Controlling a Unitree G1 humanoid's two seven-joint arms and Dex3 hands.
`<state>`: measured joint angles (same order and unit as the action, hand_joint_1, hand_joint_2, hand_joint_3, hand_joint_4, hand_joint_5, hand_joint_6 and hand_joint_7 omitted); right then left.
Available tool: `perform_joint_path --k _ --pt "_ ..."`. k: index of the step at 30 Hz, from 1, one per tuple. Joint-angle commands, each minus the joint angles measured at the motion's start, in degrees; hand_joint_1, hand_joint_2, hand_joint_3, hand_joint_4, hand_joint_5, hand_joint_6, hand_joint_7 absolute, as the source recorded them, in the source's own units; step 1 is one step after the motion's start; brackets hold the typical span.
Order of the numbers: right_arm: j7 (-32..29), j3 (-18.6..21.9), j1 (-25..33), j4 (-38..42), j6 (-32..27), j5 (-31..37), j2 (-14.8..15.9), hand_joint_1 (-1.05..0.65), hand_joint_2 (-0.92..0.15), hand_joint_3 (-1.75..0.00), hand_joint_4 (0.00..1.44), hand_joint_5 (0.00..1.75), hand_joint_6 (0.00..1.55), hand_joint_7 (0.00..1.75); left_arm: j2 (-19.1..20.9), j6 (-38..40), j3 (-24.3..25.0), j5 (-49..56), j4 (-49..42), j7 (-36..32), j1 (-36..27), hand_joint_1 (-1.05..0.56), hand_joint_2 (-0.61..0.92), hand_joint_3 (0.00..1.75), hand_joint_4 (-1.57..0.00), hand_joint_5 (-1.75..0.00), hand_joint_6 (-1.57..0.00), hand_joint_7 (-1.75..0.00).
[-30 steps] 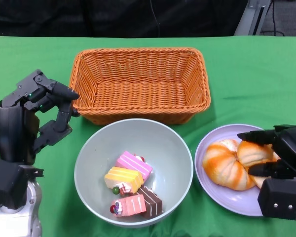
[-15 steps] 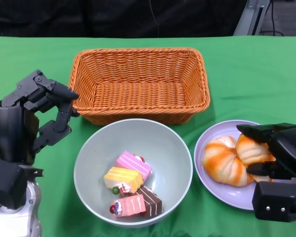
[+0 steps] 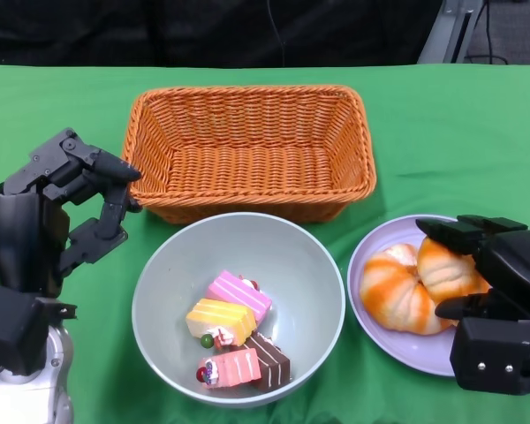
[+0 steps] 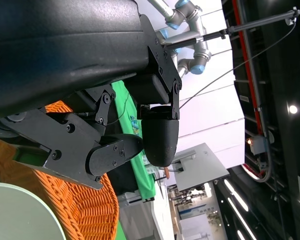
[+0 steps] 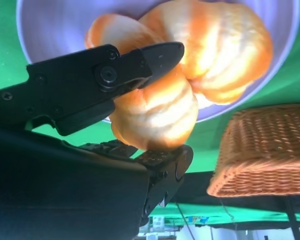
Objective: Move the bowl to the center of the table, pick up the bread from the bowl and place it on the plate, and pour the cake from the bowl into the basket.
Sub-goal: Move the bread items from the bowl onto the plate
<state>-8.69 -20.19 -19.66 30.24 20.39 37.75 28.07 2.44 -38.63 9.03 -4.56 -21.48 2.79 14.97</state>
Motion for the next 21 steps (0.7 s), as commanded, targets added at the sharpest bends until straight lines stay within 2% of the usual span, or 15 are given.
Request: perform_joint_path --k 1,8,15,21 --pt "2.82 1.95 1.51 -3.69 -0.40 -2.45 1.22 -0.40 -0.92 -0.05 0.19 0.00 0.31 0.00 1.22 -0.92 0.51 -0.16 -0.70 0.26 0.27 -0.06 0.72 0.83 -0.82 -1.51 -0.81 -1.23" --pt "7.41 4.58 3.16 -7.84 -0.69 -6.58 0.79 -0.45 -0.92 -0.10 0.16 0.00 0.28 0.00 1.17 -0.82 0.46 0.21 -0.54 0.00 0.15 -0.07 0.71 0.85 -0.82 -1.50 -0.81 -1.23" --pt "12.90 6.77 4.63 -13.60 -4.03 -9.94 0.31 -0.61 -0.92 -0.20 0.11 0.00 0.23 0.00 1.31 -0.71 0.50 0.00 -0.77 0.14 0.26 -0.07 0.70 0.87 -0.82 -1.51 -0.82 -1.22" --pt "16.93 7.51 5.26 -16.72 -7.61 -11.39 0.47 -0.59 -0.92 -0.15 0.07 0.00 0.20 0.00 1.58 -1.02 0.59 -0.46 -1.44 0.61 0.44 -0.07 0.70 0.86 -0.83 -1.50 -0.81 -1.23"
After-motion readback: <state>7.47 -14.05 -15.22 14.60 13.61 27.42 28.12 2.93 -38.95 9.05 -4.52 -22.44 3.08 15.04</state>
